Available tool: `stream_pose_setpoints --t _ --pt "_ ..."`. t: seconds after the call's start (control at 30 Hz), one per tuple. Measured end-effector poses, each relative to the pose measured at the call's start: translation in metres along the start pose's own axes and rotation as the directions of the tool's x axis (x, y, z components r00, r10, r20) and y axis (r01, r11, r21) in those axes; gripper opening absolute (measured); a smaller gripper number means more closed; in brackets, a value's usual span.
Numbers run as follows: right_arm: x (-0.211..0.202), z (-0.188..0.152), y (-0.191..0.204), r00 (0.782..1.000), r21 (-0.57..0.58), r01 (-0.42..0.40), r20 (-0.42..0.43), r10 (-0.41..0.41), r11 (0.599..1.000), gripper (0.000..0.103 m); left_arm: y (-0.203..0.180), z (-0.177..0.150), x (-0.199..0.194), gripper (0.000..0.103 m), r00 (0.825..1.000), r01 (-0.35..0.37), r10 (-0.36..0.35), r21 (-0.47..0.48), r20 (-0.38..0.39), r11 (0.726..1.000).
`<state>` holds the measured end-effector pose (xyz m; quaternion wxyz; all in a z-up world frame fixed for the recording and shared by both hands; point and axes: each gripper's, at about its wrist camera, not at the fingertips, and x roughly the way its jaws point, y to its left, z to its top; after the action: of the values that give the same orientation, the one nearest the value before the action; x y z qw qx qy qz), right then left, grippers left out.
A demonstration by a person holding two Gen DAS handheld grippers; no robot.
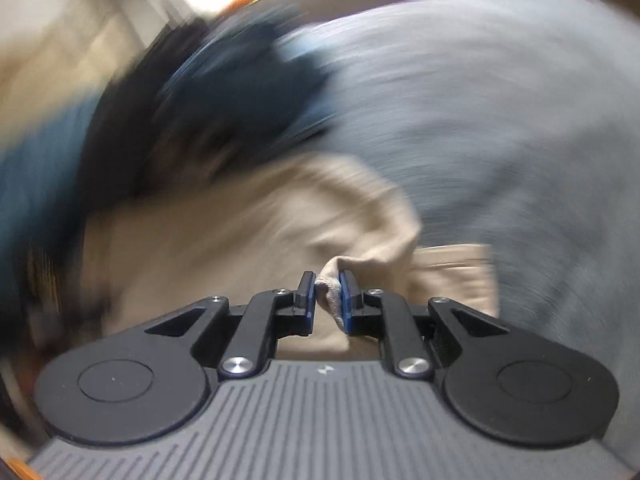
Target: Fold clothes
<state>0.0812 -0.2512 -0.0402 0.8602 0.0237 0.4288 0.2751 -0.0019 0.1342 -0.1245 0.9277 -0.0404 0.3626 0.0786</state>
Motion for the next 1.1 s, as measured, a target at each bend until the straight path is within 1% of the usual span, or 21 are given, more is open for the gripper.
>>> stream_pose_setpoints --t 0.07,0.1,0.13,0.17,0.2,0.23,0.3,0.37,0.4,0.47,0.5,0.57,0.63,0.7,0.77,0.8,0.87,0.93,0.97,1.07,1.1 --pt "0.017 -0.018 0.039 0.996 -0.223 0.006 -0.083 -0.026 0.975 0.017 0.0 -0.001 0.001 0.06 1.0 0.0 0.0 0.002 0.003 1.0" --pt "0.025 -0.029 0.056 0.991 -0.327 0.008 -0.122 -0.051 0.945 0.021 0.0 -0.001 0.001 0.06 1.0 0.0 0.0 0.003 0.005 1.0" --pt "0.031 -0.039 0.07 0.986 -0.414 0.009 -0.149 -0.078 0.91 0.031 0.0 -0.001 0.001 0.06 1.0 0.001 -0.001 0.004 0.006 1.0" --pt "0.033 -0.045 0.078 0.983 -0.466 0.005 -0.158 -0.088 0.885 0.035 0.0 -0.001 0.001 0.06 1.0 0.002 -0.002 0.005 0.008 1.0" --pt "0.032 -0.05 0.084 0.984 -0.502 -0.002 -0.158 -0.089 0.865 0.044 0.0 -0.002 0.001 0.06 1.0 0.004 -0.004 0.004 0.009 1.0" --pt "0.028 -0.049 0.084 0.986 -0.5 -0.013 -0.152 -0.073 0.866 0.05 0.001 -0.002 0.001 0.061 1.0 0.006 -0.007 0.004 0.01 1.0" --pt "0.015 -0.038 0.073 0.992 -0.414 -0.044 -0.127 -0.01 0.909 0.051 0.002 -0.003 0.002 0.061 1.0 0.011 -0.011 0.002 0.013 1.0" --pt "0.002 -0.018 0.05 0.997 -0.259 -0.063 -0.063 0.048 0.964 0.052 0.002 -0.003 0.002 0.061 1.0 0.012 -0.012 0.002 0.015 1.0" --pt "-0.004 -0.008 0.038 0.997 -0.176 -0.074 -0.024 0.07 0.982 0.052 0.002 -0.004 0.002 0.061 1.0 0.012 -0.012 0.002 0.017 1.0" --pt "-0.018 0.007 0.009 0.996 -0.013 -0.063 0.061 0.064 0.998 0.053 0.002 -0.005 0.003 0.061 1.0 0.013 -0.013 0.005 0.02 1.0" --pt "-0.024 0.011 -0.01 0.995 0.072 -0.034 0.096 0.027 0.997 0.054 0.002 -0.005 0.003 0.062 1.0 0.014 -0.014 0.006 0.022 1.0" --pt "-0.024 0.016 -0.044 0.99 0.234 0.059 0.109 -0.086 0.971 0.054 0.002 -0.005 0.003 0.062 1.0 0.015 -0.015 0.006 0.023 1.0" --pt "-0.016 0.015 -0.079 0.982 0.388 0.137 0.069 -0.177 0.911 0.054 0.001 -0.006 0.003 0.062 1.0 0.014 -0.014 0.005 0.024 1.0" --pt "-0.006 0.006 -0.11 0.981 0.517 0.153 0.023 -0.193 0.842 0.053 0.001 -0.007 0.003 0.062 1.0 0.011 -0.012 0.007 0.024 1.0" --pt "0.003 -0.005 -0.132 0.983 0.605 0.148 -0.006 -0.181 0.782 0.051 0.0 -0.007 0.003 0.062 1.0 0.01 -0.01 0.01 0.023 1.0" --pt "0.006 -0.01 -0.14 0.984 0.635 0.147 -0.012 -0.18 0.758 0.049 0.0 -0.007 0.003 0.062 1.0 0.009 -0.009 0.01 0.023 1.0" --pt "0.014 -0.017 -0.149 0.985 0.667 0.147 -0.03 -0.171 0.73 0.046 0.0 -0.007 0.003 0.062 1.0 0.007 -0.008 0.011 0.024 1.0" --pt "0.018 -0.02 -0.151 0.987 0.674 0.139 -0.032 -0.16 0.726 0.046 0.0 -0.007 0.004 0.063 1.0 0.006 -0.006 0.014 0.024 1.0" --pt "0.019 -0.02 -0.149 0.988 0.666 0.131 -0.03 -0.15 0.734 0.046 0.0 -0.006 0.004 0.063 1.0 0.006 -0.006 0.015 0.024 1.0" --pt "0.022 -0.016 -0.14 0.993 0.62 0.107 -0.031 -0.112 0.778 0.043 0.0 -0.007 0.004 0.063 1.0 0.005 -0.005 0.016 0.025 1.0" --pt "0.024 -0.013 -0.138 0.994 0.593 0.107 -0.042 -0.102 0.798 0.038 0.0 -0.007 0.005 0.063 1.0 0.005 -0.005 0.016 0.025 1.0"
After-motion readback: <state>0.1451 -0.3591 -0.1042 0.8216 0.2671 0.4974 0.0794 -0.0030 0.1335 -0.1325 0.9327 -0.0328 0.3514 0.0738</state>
